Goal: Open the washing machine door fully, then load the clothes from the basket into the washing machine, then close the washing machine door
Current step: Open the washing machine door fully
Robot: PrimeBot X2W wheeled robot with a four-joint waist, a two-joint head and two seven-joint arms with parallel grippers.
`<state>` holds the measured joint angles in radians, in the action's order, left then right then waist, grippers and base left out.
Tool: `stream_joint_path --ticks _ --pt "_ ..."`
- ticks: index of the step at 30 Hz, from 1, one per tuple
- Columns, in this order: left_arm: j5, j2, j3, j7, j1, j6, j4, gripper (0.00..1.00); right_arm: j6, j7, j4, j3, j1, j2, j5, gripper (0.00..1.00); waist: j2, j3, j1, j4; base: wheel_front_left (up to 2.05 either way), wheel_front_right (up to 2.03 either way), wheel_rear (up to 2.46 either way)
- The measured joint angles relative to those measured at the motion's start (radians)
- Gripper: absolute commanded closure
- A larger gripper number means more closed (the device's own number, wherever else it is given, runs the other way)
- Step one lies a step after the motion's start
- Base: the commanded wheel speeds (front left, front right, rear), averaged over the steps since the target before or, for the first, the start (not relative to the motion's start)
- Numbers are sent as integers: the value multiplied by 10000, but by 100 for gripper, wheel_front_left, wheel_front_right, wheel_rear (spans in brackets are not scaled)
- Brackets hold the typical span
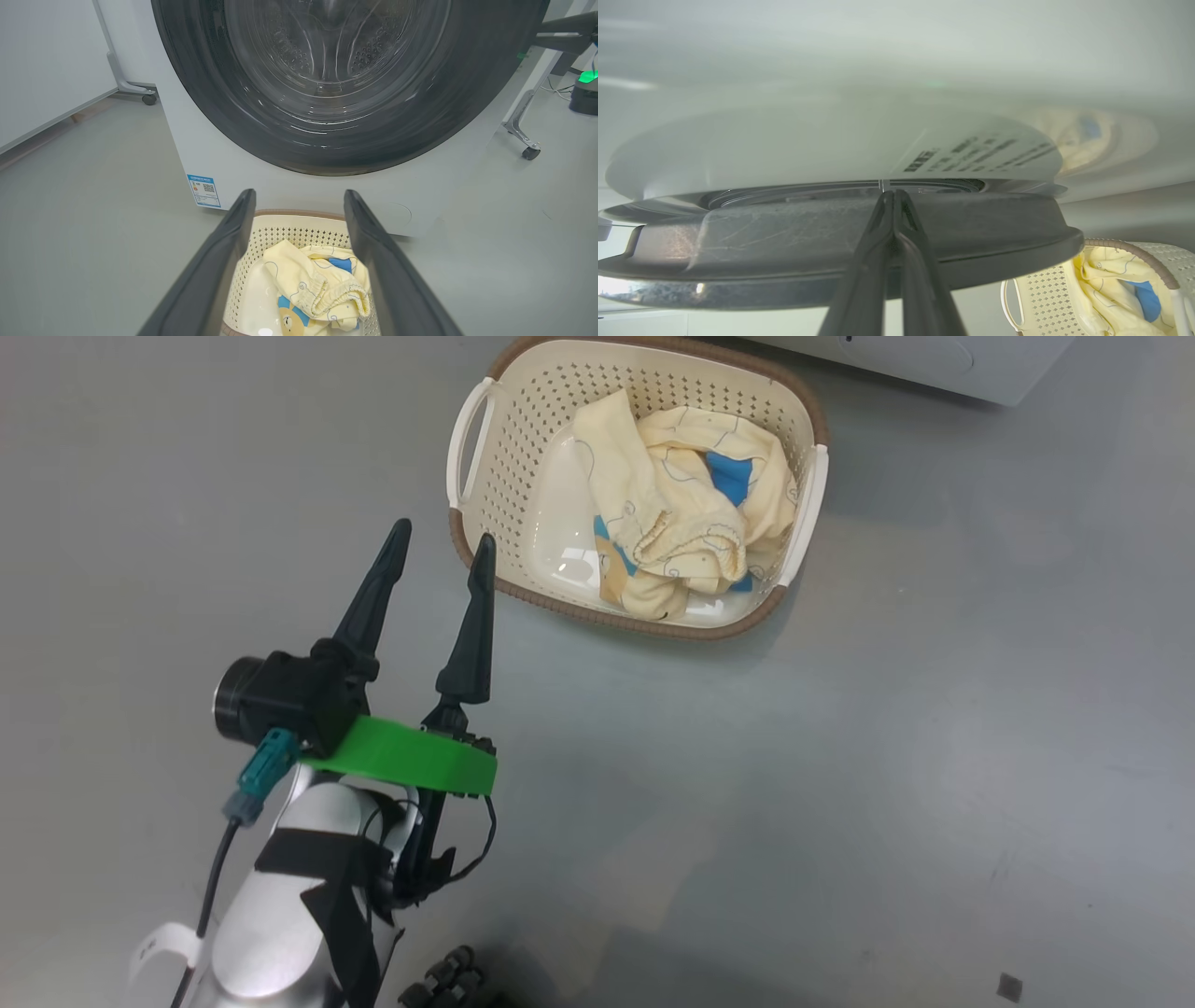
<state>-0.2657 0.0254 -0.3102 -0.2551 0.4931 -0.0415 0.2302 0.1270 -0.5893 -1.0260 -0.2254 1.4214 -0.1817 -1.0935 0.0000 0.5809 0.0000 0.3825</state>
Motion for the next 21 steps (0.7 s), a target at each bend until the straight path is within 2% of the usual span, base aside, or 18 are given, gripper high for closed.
stream_joint_path --ticks 8,21 --pt "-2 -2 -123 0 60 12 12 0 0 -128 17 71 31 -15 59 100 0 100 0 32 0 0 0" --pt "-2 -4 -134 0 147 81 8 0 0 -991 132 337 0 82 86 100 0 133 0 -96 0 0 0"
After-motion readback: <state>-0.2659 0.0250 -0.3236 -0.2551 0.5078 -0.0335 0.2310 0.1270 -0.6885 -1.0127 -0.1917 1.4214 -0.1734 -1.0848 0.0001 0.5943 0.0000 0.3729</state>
